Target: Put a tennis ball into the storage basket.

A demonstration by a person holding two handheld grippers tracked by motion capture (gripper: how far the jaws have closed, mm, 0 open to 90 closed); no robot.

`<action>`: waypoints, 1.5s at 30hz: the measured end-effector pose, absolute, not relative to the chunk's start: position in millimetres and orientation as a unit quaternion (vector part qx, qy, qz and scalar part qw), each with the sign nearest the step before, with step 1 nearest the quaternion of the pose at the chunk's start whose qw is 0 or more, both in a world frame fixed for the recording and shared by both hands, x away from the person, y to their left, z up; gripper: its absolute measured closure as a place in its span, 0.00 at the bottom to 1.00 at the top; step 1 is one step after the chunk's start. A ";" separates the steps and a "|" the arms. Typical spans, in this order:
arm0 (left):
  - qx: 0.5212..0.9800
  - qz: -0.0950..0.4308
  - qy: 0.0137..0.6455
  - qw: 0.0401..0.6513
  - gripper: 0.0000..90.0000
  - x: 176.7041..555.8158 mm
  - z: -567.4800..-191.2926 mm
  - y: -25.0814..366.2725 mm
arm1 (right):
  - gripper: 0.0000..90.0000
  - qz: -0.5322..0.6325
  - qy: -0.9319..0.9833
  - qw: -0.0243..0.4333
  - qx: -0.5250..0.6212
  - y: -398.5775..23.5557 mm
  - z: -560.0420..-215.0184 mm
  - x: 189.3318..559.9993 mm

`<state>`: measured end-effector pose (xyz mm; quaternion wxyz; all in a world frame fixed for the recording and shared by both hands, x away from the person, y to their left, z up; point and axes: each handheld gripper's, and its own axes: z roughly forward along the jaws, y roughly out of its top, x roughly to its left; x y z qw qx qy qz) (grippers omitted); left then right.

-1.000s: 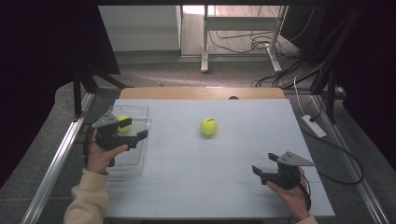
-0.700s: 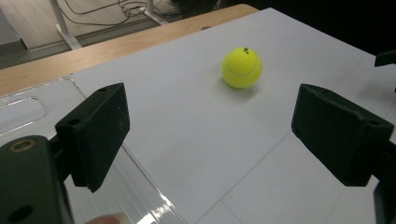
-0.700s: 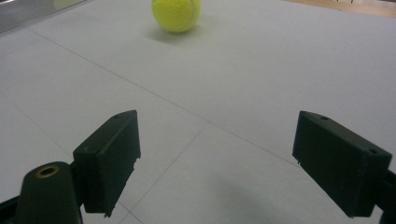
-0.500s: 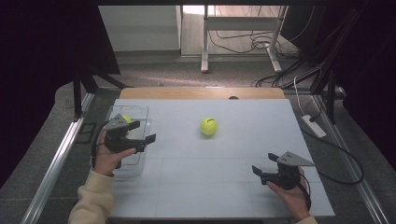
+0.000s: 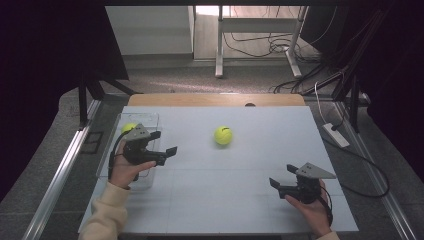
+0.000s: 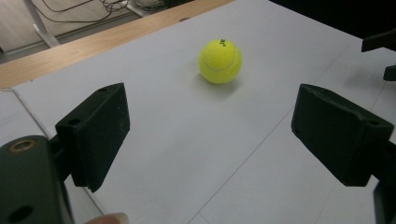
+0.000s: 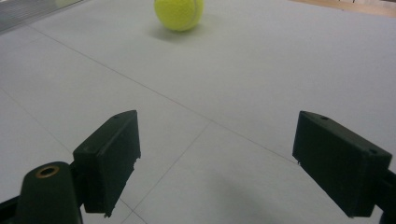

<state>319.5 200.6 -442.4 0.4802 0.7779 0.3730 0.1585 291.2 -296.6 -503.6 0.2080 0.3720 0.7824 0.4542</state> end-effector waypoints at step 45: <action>0.805 0.149 0.357 0.450 0.14 347.3 -435.9 137.5 | 0.16 0.455 0.784 0.203 0.370 -296.0 -503.7 290.2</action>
